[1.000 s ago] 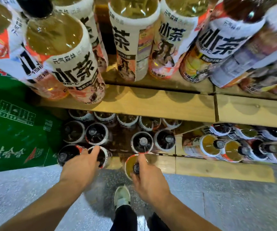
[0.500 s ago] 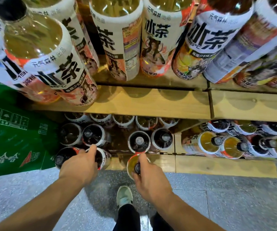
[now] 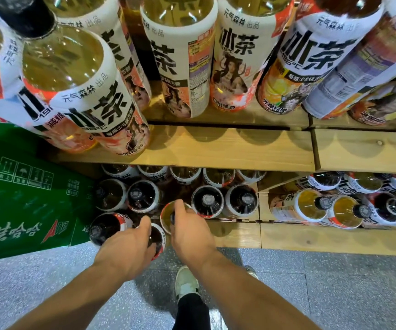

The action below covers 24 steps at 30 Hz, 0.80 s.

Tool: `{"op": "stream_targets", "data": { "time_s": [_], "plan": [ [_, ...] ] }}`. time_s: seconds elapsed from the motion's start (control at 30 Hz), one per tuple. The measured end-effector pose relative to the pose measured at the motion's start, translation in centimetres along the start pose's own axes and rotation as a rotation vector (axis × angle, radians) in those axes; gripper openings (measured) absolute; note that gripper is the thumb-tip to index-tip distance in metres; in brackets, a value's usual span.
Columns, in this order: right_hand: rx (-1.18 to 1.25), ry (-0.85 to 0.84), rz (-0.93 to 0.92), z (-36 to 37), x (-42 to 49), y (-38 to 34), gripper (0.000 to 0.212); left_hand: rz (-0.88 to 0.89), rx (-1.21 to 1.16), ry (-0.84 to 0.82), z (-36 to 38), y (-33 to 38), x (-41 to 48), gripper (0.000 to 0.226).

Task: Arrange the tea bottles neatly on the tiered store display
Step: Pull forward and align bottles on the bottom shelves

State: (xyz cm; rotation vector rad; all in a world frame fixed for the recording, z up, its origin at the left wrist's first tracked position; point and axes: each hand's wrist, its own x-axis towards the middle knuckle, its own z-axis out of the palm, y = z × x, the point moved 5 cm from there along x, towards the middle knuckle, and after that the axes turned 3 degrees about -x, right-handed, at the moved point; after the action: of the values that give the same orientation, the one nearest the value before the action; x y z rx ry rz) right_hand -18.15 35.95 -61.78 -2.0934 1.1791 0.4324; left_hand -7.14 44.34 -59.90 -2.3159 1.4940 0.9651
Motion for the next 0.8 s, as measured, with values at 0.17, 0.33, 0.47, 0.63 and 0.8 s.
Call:
{"op": "stream_targets", "data": {
  "time_s": [0.17, 0.33, 0.47, 0.63, 0.8],
  "plan": [
    [0.071, 0.009, 0.027, -1.3, 1.6, -1.3, 0.071, 0.087, -0.009, -0.015, -0.6, 1.2, -1.0, 0.029],
    [0.233, 0.001, 0.092, -2.2, 2.0, -1.2, 0.055, 0.157, -0.065, -0.011, -0.7, 2.7, -1.5, 0.026],
    [0.289, 0.004, 0.069, -2.8, 1.6, -0.9, 0.056, 0.183, -0.083, 0.005, -0.7, 4.0, -1.6, 0.045],
    [0.309, -0.052, -0.034, -3.9, 0.6, 1.0, 0.075, 0.179, -0.105, -0.041, -0.1, 6.1, -1.5, 0.047],
    [0.422, -0.072, -0.091, -3.7, -3.3, 3.9, 0.059, 0.141, -0.203, -0.115, 0.0, 8.4, -1.3, 0.04]
  ]
}}
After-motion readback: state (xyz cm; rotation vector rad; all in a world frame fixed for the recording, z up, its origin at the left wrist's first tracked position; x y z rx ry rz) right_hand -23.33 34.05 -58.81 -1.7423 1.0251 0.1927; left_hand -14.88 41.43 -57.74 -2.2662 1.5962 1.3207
